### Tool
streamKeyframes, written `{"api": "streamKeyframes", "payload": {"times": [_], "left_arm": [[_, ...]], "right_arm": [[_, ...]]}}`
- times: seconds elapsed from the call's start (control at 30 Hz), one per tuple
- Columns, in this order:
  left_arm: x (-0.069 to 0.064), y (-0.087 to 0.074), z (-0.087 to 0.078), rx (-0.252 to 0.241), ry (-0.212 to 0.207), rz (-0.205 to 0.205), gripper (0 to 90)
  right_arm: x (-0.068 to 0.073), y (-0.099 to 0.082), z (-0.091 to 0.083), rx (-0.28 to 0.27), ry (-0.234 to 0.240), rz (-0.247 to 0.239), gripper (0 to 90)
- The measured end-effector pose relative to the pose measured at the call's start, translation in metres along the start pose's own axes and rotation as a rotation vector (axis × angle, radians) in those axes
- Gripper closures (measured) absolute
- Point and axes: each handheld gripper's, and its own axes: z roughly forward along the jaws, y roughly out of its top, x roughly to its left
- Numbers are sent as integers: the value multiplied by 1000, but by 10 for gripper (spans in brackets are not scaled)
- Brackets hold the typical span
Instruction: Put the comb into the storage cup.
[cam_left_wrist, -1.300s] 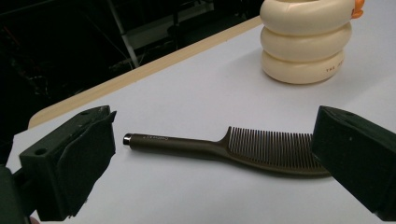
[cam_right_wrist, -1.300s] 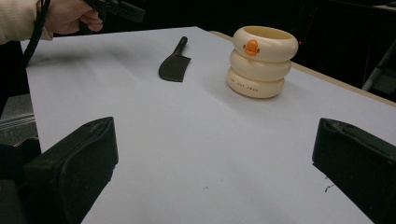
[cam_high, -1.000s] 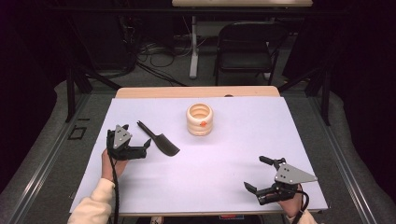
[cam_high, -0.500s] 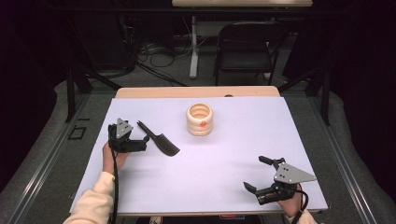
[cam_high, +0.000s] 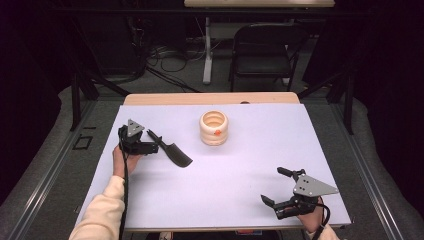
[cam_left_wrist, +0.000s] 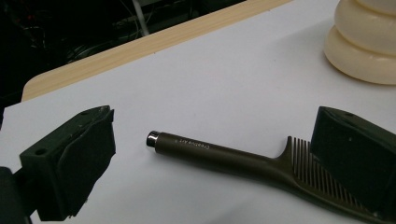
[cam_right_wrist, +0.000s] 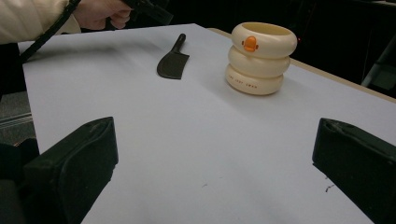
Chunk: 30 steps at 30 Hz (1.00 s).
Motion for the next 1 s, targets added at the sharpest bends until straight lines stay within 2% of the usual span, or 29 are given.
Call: {"api": "streamKeyframes", "payload": {"times": [0.1, 0.17, 0.27, 0.37, 0.4, 0.57, 0.63, 0.77, 0.93, 1.0], "left_arm": [[0, 0, 4, 14, 6, 16, 2], [2, 2, 4, 4, 16, 0, 8], [7, 6, 6, -6, 21, -13, 61], [8, 7, 9, 3, 25, -7, 163], [9, 8, 13, 19, 22, -11, 165], [12, 12, 22, 30, 21, -19, 339], [12, 12, 26, 41, 27, -22, 460], [13, 10, 34, 62, 24, -24, 610], [20, 4, 43, 70, 0, -34, 806], [22, 3, 47, 80, -5, -23, 857]], "right_arm": [[0, 0, 0, 2, 1, -2, 0], [0, 0, 0, 2, 0, 0, 0], [-1, 0, 0, -1, -3, -1, 0], [1, 0, -1, 6, -6, 3, 0], [1, 1, 0, 5, -9, -2, 0], [1, 0, 1, 8, -7, -8, 0], [1, 0, 0, 5, -10, -9, 0], [1, 0, 0, 5, -9, -9, 0], [1, 0, 1, 9, -6, -9, 0], [1, 0, 0, 12, -7, -9, 0]]}}
